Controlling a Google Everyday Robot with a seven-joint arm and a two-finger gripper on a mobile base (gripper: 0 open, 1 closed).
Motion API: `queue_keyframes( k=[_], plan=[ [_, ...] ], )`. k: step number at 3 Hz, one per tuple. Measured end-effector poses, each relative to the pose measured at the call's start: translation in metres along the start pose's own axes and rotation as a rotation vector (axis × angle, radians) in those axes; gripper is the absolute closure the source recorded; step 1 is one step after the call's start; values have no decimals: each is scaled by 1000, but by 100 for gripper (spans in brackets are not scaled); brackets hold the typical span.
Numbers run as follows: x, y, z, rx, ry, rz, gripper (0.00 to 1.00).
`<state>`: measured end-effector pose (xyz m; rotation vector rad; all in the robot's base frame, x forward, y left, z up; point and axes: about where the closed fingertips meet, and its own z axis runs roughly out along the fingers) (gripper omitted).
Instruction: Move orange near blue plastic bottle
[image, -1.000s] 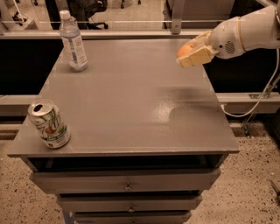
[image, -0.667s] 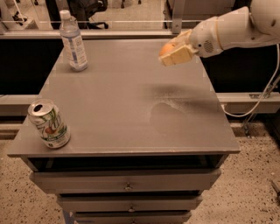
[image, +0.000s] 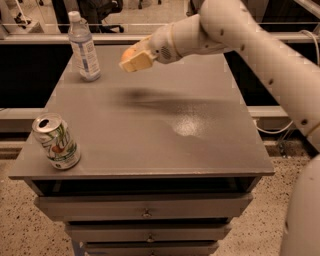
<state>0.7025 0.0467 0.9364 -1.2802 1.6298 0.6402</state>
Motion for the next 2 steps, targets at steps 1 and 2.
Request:
queue_keyframes(
  k=[1, 2],
  plan=[
    [-26, 13, 59, -46, -42, -11, 100],
    [-33, 19, 92, -59, -46, -15, 100]
  ],
)
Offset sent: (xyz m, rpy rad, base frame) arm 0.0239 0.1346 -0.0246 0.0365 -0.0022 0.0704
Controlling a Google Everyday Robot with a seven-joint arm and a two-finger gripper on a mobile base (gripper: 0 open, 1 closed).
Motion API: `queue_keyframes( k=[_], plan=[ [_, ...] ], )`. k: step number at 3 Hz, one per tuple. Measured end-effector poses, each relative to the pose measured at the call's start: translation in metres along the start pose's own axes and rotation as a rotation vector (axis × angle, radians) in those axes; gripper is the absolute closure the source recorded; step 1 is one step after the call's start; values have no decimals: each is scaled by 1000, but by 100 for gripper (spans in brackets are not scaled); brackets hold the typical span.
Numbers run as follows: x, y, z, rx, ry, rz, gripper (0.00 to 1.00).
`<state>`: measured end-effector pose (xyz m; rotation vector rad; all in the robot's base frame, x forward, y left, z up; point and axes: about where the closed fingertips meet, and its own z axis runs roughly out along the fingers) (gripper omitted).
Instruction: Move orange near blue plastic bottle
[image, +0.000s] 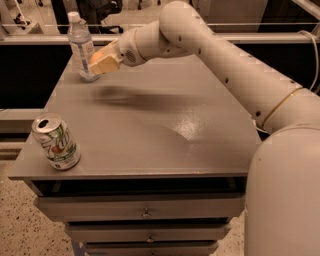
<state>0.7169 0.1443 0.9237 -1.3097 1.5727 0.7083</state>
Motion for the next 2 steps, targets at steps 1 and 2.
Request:
queue_keyframes(
  k=[1, 2],
  plan=[
    [4, 2, 23, -1, 19, -6, 100],
    [11, -3, 38, 9, 38, -5, 100]
  ],
)
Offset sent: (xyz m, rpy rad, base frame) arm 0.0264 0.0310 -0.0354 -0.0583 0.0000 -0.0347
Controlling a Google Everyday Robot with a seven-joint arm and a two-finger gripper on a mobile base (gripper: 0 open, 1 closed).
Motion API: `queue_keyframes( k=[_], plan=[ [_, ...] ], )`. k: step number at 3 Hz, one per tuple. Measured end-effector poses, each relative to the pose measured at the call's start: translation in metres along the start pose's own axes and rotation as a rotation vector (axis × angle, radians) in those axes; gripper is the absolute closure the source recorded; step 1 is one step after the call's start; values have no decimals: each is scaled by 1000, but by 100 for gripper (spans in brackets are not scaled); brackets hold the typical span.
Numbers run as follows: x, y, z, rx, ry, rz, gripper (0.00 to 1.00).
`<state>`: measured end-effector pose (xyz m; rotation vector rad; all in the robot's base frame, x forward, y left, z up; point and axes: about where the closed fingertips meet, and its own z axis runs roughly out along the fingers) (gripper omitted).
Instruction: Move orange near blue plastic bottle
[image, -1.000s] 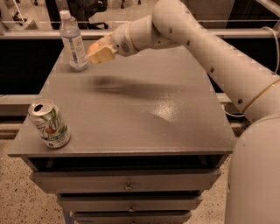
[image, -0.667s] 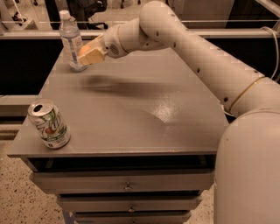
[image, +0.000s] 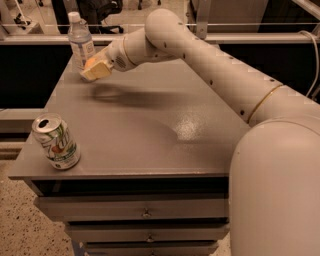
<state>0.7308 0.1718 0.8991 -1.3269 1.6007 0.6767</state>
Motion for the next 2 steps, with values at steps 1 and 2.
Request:
queue_keyframes(
  k=[1, 2],
  plan=[
    [10, -9, 9, 14, 19, 11, 100],
    [20, -16, 17, 26, 37, 25, 100]
  ],
)
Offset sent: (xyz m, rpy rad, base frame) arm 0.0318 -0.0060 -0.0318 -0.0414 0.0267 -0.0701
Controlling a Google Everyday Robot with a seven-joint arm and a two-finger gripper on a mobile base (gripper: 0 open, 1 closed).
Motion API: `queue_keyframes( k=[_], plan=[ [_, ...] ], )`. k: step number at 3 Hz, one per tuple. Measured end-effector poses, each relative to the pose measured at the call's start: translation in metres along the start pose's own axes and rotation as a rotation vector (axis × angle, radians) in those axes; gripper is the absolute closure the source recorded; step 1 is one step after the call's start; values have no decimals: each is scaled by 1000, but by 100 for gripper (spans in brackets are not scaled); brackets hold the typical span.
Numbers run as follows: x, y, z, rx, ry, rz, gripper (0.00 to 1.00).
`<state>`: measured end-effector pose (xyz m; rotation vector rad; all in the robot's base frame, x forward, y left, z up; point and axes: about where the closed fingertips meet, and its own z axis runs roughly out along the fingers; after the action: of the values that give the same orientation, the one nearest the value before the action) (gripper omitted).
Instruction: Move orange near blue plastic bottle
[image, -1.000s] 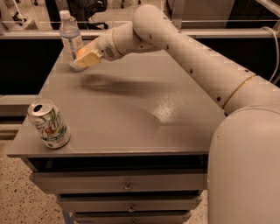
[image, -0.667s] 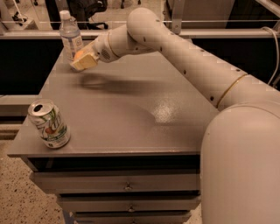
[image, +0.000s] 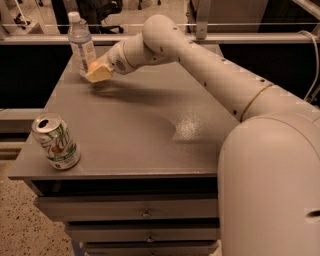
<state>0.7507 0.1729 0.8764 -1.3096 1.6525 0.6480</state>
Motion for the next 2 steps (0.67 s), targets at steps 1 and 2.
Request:
queue_keyframes(
  k=[1, 2],
  plan=[
    [6, -5, 4, 10, 12, 11, 82],
    [10, -10, 6, 22, 18, 18, 58]
  ],
)
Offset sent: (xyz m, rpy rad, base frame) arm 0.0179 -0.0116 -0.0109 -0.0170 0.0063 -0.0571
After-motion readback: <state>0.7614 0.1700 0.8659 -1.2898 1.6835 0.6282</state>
